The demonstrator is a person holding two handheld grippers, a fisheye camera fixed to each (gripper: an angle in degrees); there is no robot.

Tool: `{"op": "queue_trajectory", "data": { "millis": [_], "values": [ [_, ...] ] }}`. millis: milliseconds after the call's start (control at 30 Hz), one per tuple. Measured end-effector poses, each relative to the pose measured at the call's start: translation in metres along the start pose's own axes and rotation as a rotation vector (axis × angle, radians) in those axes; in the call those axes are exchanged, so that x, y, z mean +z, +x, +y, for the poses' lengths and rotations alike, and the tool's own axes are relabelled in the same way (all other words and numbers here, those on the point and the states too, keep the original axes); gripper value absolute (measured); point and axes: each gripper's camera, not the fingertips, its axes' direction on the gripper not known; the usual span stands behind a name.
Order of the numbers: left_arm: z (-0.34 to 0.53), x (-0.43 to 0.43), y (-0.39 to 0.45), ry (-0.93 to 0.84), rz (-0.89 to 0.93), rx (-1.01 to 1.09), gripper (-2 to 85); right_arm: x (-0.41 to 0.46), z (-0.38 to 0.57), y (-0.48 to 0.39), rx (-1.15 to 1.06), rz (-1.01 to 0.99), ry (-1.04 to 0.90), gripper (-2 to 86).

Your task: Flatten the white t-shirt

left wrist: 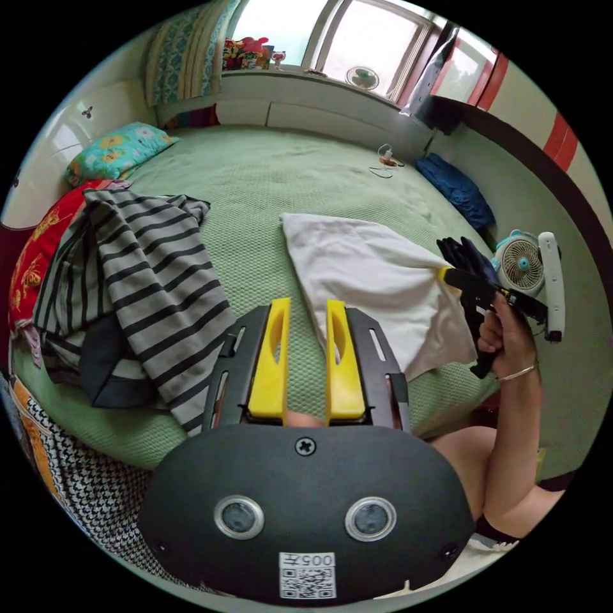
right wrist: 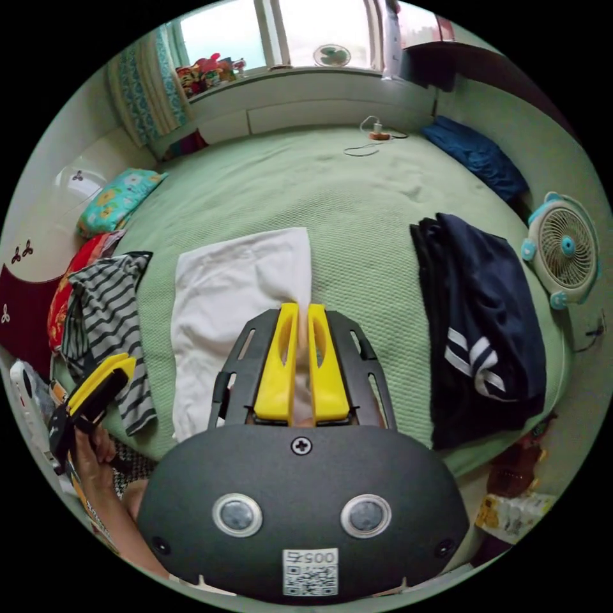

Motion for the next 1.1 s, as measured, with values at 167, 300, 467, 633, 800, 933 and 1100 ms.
{"op": "queue_trajectory", "data": {
  "millis": [167,300,467,633,800,933,1100],
  "values": [
    [-0.018,0.032,0.013,-0.032,0.063,0.035,13.1,0.006,-0.011,0.012,-0.017,0.155,-0.054,2.8],
    [-0.030,0.058,0.029,-0.048,0.053,0.099,13.8,-0.024,-0.014,0.000,-0.080,-0.051,0.066,6.1],
    [-0.044,0.086,0.031,-0.093,0.026,0.098,16.0,-0.001,-0.013,-0.056,-0.327,-0.327,-0.204,11.4],
    [-0.050,0.090,0.004,-0.046,-0.036,-0.031,15.0,0.007,0.007,-0.134,-0.623,-0.343,-0.291,13.3],
    [-0.052,0.098,-0.004,-0.048,-0.044,-0.054,13.7,0.020,0.034,-0.192,-0.819,-0.170,-0.315,13.0],
    [-0.056,0.106,-0.002,-0.062,-0.110,-0.023,13.5,0.050,0.021,-0.204,-0.767,-0.060,-0.380,6.1],
    [-0.062,0.114,-0.004,-0.070,-0.083,-0.022,12.5,0.034,-0.023,-0.153,-0.618,-0.384,-0.396,-0.7]
  ]
}}
